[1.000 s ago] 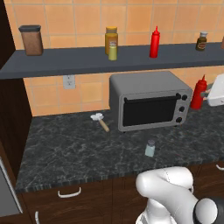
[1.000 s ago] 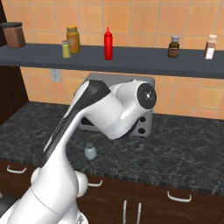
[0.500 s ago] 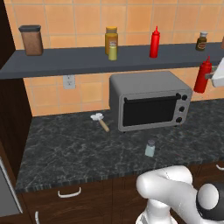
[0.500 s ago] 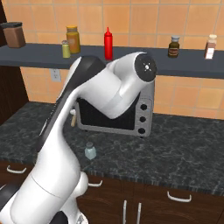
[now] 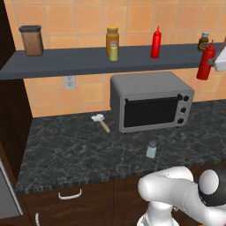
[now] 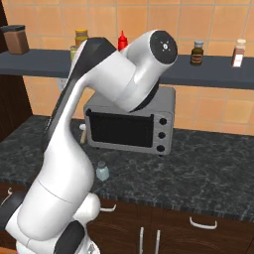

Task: Put the shaker and condiment bottle from the counter next to their counterparts in the cabinet.

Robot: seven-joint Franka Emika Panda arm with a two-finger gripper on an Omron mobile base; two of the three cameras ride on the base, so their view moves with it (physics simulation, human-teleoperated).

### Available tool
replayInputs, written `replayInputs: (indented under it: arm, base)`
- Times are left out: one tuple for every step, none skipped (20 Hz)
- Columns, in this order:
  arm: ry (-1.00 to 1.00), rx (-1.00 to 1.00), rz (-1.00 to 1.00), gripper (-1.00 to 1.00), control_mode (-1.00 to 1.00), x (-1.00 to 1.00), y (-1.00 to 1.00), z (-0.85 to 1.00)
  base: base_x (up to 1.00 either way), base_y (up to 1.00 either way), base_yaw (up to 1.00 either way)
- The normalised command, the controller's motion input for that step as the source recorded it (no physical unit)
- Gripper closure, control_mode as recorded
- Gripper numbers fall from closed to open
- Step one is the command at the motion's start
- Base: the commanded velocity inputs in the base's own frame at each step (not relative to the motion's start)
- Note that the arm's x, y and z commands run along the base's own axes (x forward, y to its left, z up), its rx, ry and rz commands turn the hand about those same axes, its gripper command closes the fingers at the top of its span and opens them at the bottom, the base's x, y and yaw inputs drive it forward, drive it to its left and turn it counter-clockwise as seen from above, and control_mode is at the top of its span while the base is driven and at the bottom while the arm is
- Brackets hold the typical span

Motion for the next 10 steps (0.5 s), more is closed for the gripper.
replayInputs:
  arm:
    - [0.0, 0.0, -0.05, 1.0, -1.0, 0.41, 0.19, 0.29]
    - [0.0, 0.0, -0.05, 1.0, -1.0, 0.44, 0.21, 0.24]
    - [0.0, 0.0, -0.05, 1.0, -1.0, 0.44, 0.21, 0.24]
    - [0.0, 0.0, -0.05, 1.0, -1.0, 0.39, 0.21, 0.26]
    - [0.0, 0.0, -0.06, 1.0, -1.0, 0.34, 0.2, 0.23]
    - [0.0, 0.0, -0.05, 1.0, -1.0, 0.35, 0.21, 0.09]
    - [0.0, 0.0, -0.04, 1.0, -1.0, 0.36, 0.19, 0.0]
    - [0.0, 0.0, -0.04, 1.0, -1.0, 0.36, 0.16, 0.0]
    - [0.01, 0.0, -0.04, 1.0, -1.0, 0.37, 0.08, 0.0]
    - [0.03, 0.03, -0.08, 1.0, -1.0, 0.41, 0.0, 0.0]
  base:
    - [0.0, 0.0, 0.0]
    - [0.0, 0.0, 0.0]
    - [0.0, 0.0, 0.0]
    - [0.0, 0.0, 0.0]
    - [0.0, 0.0, 0.0]
    - [0.0, 0.0, 0.0]
    - [0.0, 0.0, 0.0]
    - [0.0, 0.0, 0.0]
    - [0.0, 0.0, 0.0]
    - [0.0, 0.0, 0.0]
